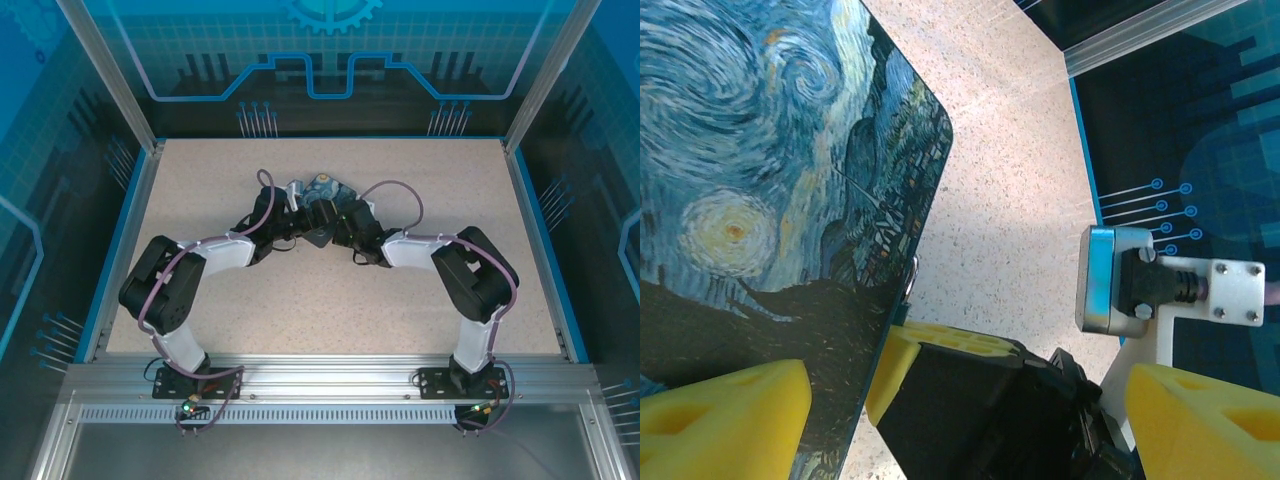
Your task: Unlock a padlock with a key
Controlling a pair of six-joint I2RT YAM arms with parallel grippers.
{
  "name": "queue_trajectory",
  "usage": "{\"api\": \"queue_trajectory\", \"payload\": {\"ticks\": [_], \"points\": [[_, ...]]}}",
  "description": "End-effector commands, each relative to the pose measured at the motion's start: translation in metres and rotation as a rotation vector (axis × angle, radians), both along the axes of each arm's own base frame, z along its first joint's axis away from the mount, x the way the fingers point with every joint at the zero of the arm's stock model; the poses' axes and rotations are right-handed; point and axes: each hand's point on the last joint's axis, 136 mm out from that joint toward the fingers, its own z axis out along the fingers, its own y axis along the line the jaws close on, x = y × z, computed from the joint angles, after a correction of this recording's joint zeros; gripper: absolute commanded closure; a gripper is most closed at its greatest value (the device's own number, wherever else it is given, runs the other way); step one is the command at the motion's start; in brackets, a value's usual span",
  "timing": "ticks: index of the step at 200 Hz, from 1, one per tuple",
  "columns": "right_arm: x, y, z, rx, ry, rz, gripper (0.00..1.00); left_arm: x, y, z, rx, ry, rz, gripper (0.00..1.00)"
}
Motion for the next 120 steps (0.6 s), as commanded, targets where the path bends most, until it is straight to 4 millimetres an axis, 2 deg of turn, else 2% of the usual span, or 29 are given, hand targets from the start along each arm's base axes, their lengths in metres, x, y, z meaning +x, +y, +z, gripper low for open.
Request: {"api": "queue_trajectory", "payload": {"ticks": [1, 63, 120], "points": [[0.017, -0.018, 0.003, -0.056, -0.015, -0.079, 1.0, -0.041, 0.019, -0.093, 0.14, 0.307, 0.012, 0.16], [0.007, -0.054, -0.031, -0.125, 0.08, -0.04, 1.0, -0.041, 0.024, -0.096, 0.151, 0.316, 0.027, 0.15], [0.016, -0.067, -0.029, -0.175, 0.065, 0.024, 0.99, -0.041, 0.028, -0.099, 0.155, 0.323, 0.039, 0.15]]}}
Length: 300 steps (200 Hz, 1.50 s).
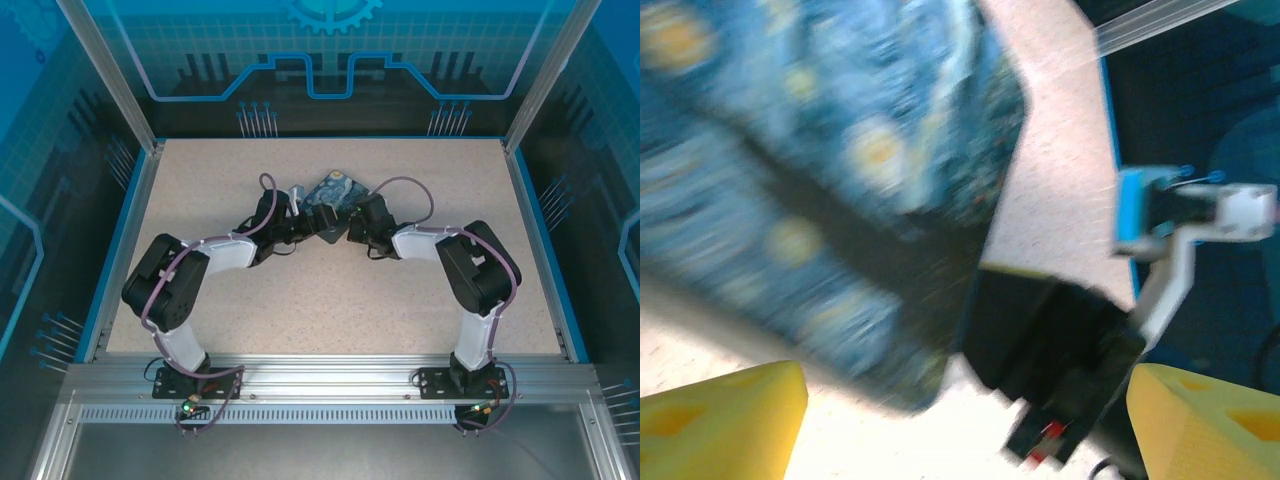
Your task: Unlock a padlock with a key
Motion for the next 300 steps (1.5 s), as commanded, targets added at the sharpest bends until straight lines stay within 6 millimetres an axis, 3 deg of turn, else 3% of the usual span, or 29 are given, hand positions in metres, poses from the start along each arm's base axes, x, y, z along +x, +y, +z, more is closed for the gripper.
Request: {"api": "queue_trajectory", "payload": {"ticks": [1, 28, 96, 135, 173, 183, 215, 242, 300], "points": [[0.0, -0.02, -0.009, -0.089, 0.025, 0.012, 0.99, -0.033, 0.024, -0.073, 0.117, 0.246, 0.037, 0.15], [-0.003, -0.01, -0.011, -0.083, 0.026, 0.06, 0.99, -0.033, 0.021, -0.056, 0.078, 0.213, 0.027, 0.15], [-0.013, -0.008, -0.008, -0.083, 0.011, 0.088, 0.99, -0.018, 0.014, 0.041, 0.041, 0.017, -0.003, 0.16], [-0.022, -0.002, -0.006, -0.038, 0.002, 0.094, 0.99, 0.004, -0.004, 0.058, 0.015, -0.014, -0.034, 0.16], [-0.034, 0.006, -0.003, -0.021, -0.005, 0.106, 0.99, 0.023, -0.032, 0.059, 0.013, -0.025, -0.071, 0.16], [-0.042, 0.001, -0.013, -0.03, 0.018, 0.108, 0.99, 0.027, -0.041, 0.058, 0.013, -0.029, -0.085, 0.16], [-0.044, -0.001, -0.017, -0.03, 0.023, 0.117, 0.99, 0.04, -0.058, 0.034, 0.042, 0.006, -0.097, 0.16], [-0.042, -0.004, -0.017, 0.002, 0.018, 0.126, 0.99, 0.048, -0.055, 0.017, 0.082, 0.022, -0.075, 0.16], [-0.043, -0.008, -0.012, 0.097, -0.007, 0.18, 0.98, 0.038, -0.044, -0.02, 0.129, 0.091, -0.052, 0.16]]}}
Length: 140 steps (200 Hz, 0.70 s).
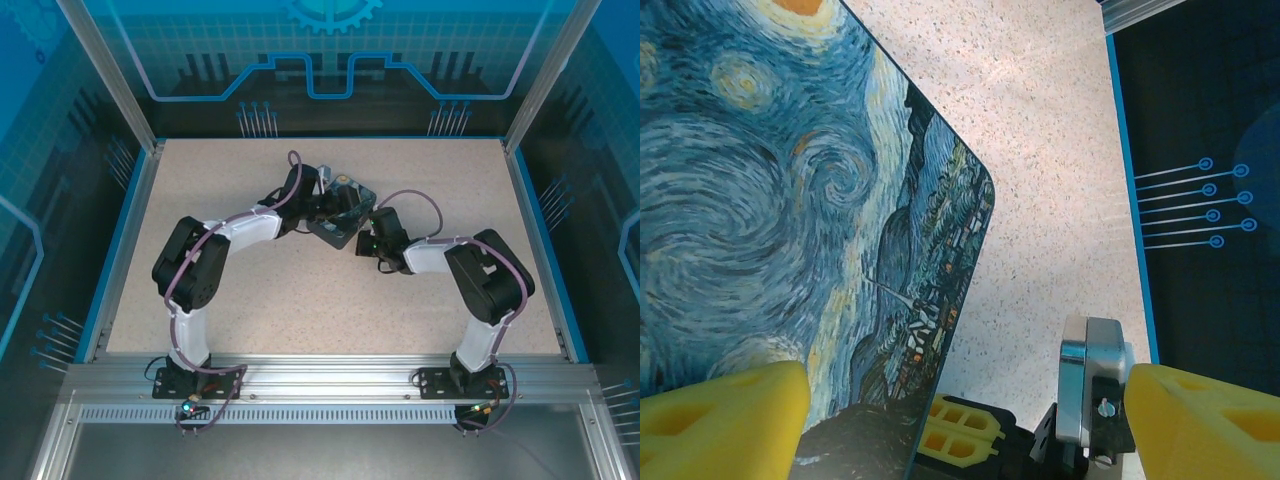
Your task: Unlock a padlock with a key
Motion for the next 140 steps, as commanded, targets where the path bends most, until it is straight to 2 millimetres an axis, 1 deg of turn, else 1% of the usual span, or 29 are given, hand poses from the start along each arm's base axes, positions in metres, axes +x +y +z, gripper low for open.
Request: {"api": "queue_trajectory", "payload": {"ticks": [1, 20, 40, 57, 79, 102, 117, 140], "points": [[-0.007, -0.002, 0.0, 0.051, 0.003, 0.054, 0.97, -0.012, 0.012, -0.048, 0.083, 0.095, 0.017, 0.16], [-0.008, 0.001, 0.002, 0.08, -0.011, 0.111, 0.94, -0.016, 0.014, -0.057, 0.084, 0.114, 0.021, 0.16], [-0.007, 0.001, 0.003, 0.111, -0.027, 0.143, 0.91, -0.017, 0.014, -0.059, 0.074, 0.119, 0.024, 0.16], [-0.006, 0.002, 0.003, 0.139, -0.037, 0.158, 0.91, -0.016, 0.013, -0.06, 0.065, 0.121, 0.022, 0.16], [-0.004, 0.0, 0.002, 0.144, -0.038, 0.156, 0.93, -0.017, 0.012, -0.06, 0.062, 0.123, 0.02, 0.16], [0.002, -0.011, 0.003, 0.112, -0.046, 0.103, 0.98, -0.018, 0.015, -0.062, 0.072, 0.123, 0.026, 0.16], [0.005, -0.016, 0.006, 0.116, -0.05, 0.093, 0.99, -0.019, 0.016, -0.064, 0.077, 0.125, 0.028, 0.16], [0.01, -0.017, 0.009, 0.139, -0.054, 0.091, 1.0, -0.019, 0.019, -0.068, 0.081, 0.134, 0.033, 0.16]]}}
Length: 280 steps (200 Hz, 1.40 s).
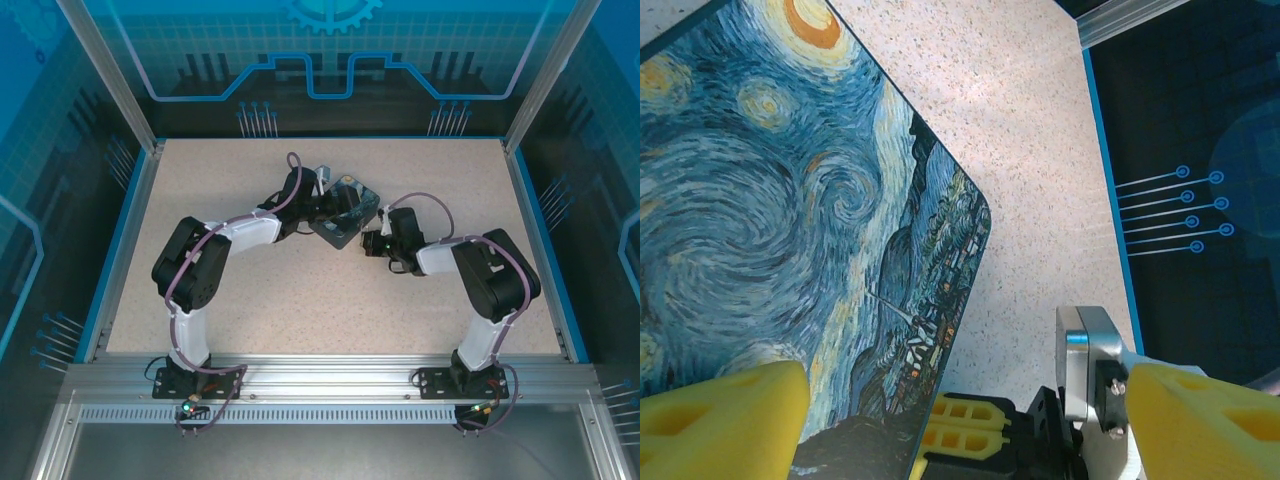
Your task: Unlock a padlock with a key
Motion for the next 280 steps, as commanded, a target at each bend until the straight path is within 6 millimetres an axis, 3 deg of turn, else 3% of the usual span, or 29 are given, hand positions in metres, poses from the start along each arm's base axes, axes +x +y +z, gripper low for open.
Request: {"api": "queue_trajectory", "payload": {"ticks": [1, 91, 131, 205, 280], "points": [[0.008, -0.004, 0.007, 0.021, -0.026, -0.004, 1.0, -0.021, 0.019, -0.069, 0.115, 0.175, 0.026, 0.16], [0.02, -0.007, -0.002, 0.073, 0.044, -0.164, 1.0, -0.031, 0.025, -0.081, 0.124, 0.208, 0.036, 0.16], [0.028, -0.001, 0.008, 0.133, 0.023, -0.197, 1.0, -0.035, 0.029, -0.089, 0.131, 0.222, 0.046, 0.16], [0.039, -0.01, 0.024, 0.204, -0.013, -0.352, 1.0, -0.037, 0.031, -0.101, 0.139, 0.244, 0.061, 0.15], [0.048, -0.016, 0.023, 0.216, 0.013, -0.44, 1.0, -0.039, 0.032, -0.106, 0.137, 0.254, 0.062, 0.15]]}}
